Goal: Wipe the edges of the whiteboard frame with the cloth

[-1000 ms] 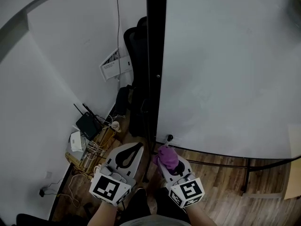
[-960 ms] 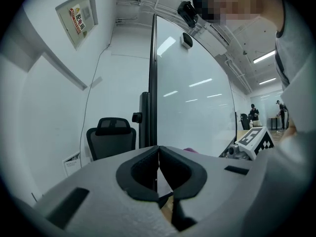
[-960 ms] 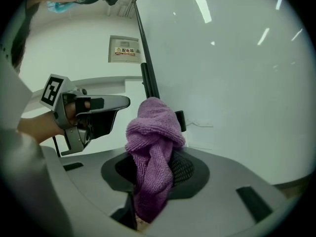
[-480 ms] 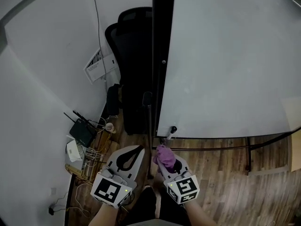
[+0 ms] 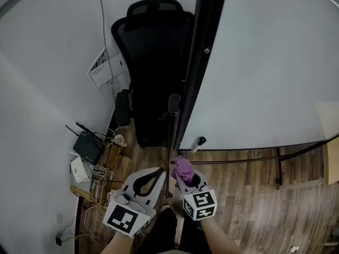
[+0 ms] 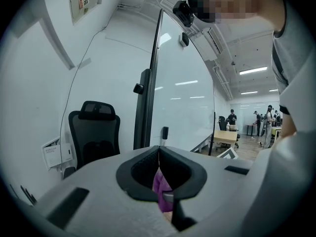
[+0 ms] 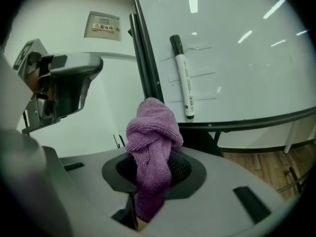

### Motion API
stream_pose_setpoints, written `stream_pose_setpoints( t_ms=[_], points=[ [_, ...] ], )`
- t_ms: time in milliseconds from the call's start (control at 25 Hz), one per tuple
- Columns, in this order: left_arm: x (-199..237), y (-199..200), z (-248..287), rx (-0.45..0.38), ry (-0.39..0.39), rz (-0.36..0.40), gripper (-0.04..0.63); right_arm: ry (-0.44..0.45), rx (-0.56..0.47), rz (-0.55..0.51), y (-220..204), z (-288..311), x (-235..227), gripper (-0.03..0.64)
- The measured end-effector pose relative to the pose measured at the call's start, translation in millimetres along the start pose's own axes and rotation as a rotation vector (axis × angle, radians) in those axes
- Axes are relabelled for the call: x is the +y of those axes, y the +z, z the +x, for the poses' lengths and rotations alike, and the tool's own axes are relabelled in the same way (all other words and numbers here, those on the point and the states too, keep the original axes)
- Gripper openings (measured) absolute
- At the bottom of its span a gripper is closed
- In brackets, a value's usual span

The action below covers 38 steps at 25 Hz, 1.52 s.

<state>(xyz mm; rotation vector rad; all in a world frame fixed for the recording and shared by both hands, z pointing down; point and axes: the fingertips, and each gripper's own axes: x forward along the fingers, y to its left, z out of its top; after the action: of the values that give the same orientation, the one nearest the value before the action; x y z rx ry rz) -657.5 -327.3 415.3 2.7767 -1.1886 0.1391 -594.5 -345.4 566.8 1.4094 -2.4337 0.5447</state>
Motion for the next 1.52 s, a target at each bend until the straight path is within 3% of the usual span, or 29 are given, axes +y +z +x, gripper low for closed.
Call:
stream_pose_setpoints(
  t_ms=[600,920,1160,1320,1520],
  points=[
    [13,-22,-1,0.073,-0.005,-0.038,0.017,-0.098,0.005,0.068,0,56,-32,0.097],
    [16,-23,8,0.045,-0.023,-0.009,0.017,-0.148,0.002,0.067,-2,49,-55,0.095],
    [0,-27,23,0.098,-0.05,-0.047,0.017,-0.179,-0.007,0.054,-2,38,-77,0.094],
    [-5,-24,34,0.075,-0.055,-0.016,0.017,-0.19,-0.016,0.049,-2,31,-91,0.094],
    [-27,-19,47,0.101,-0.058,-0.031,0.017,-0.201,-0.028,0.073,-2,14,-114,0.092]
  ],
)
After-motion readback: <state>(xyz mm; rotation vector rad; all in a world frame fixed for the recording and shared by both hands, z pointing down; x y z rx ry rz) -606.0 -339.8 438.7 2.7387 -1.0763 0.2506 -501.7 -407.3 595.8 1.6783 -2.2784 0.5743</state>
